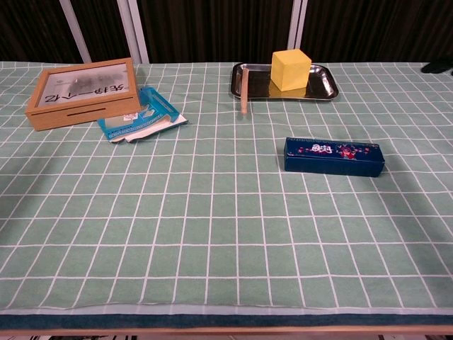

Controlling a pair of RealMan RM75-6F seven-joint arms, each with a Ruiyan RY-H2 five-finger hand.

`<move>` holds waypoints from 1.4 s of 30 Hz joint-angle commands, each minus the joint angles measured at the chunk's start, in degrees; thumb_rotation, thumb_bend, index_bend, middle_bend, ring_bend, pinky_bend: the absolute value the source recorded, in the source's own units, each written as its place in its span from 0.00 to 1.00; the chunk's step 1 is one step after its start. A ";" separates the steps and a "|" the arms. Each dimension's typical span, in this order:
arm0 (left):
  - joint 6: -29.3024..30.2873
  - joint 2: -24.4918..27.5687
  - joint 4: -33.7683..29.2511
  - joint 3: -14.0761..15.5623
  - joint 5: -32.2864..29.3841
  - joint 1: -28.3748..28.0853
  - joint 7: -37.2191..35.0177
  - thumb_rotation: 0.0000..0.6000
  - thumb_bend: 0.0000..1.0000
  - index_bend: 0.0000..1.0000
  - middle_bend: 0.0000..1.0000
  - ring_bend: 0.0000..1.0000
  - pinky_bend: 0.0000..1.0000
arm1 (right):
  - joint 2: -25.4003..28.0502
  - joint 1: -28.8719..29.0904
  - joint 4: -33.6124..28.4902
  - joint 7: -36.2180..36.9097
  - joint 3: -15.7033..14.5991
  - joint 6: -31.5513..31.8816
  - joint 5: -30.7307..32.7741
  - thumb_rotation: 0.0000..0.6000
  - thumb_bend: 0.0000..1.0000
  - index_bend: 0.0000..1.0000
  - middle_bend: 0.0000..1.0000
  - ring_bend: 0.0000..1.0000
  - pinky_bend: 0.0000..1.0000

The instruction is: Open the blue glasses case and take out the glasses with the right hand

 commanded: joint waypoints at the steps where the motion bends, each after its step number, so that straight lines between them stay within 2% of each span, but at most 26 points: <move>1: -0.25 0.11 -0.19 -0.03 -0.11 -0.10 -0.32 1.00 0.03 0.00 0.00 0.00 0.00 | -3.41 8.11 -0.58 -8.95 3.82 -4.85 8.75 1.00 0.11 0.00 0.00 0.00 0.23; 8: -1.21 0.39 -0.63 0.01 -0.54 -0.35 -1.32 1.00 0.03 0.00 0.00 0.00 0.00 | -10.53 16.85 3.29 -20.06 5.54 -3.77 22.81 1.00 0.14 0.01 0.00 0.00 0.22; 12: -2.00 0.61 -1.07 0.06 -0.89 -0.60 -1.61 1.00 0.03 0.00 0.00 0.00 0.00 | -14.58 22.24 3.23 -26.55 7.67 -0.59 36.26 1.00 0.15 0.03 0.00 0.00 0.22; 14: -2.31 0.70 -1.18 0.03 -1.07 -0.73 -1.79 1.00 0.03 0.00 0.00 0.00 0.00 | -16.04 24.29 3.62 -27.95 8.88 0.49 40.77 1.00 0.17 0.05 0.00 0.00 0.22; 21: -3.36 1.08 -1.55 -0.09 -1.87 -1.03 -2.86 1.00 0.03 0.00 0.00 0.00 0.00 | -20.51 29.68 7.59 -31.41 10.37 2.55 50.49 1.00 0.17 0.06 0.00 0.00 0.22; 26: -3.76 1.33 -1.78 -0.06 -2.02 -1.16 -3.37 1.00 0.03 0.00 0.00 0.00 0.00 | -23.13 31.67 10.66 -31.80 10.55 2.65 53.39 1.00 0.17 0.06 0.00 0.00 0.22; 34: -4.28 1.49 -1.91 -0.11 -2.51 -1.34 -3.82 1.00 0.03 0.00 0.00 0.00 0.00 | -25.48 32.82 14.64 -30.74 10.13 1.71 53.15 1.00 0.22 0.10 0.00 0.00 0.22; 42: -4.52 1.51 -2.19 -0.03 -2.74 -1.43 -3.77 1.00 0.03 0.00 0.00 0.00 0.00 | -25.78 33.09 16.87 -30.00 9.83 -0.04 53.93 1.00 0.29 0.22 0.00 0.00 0.22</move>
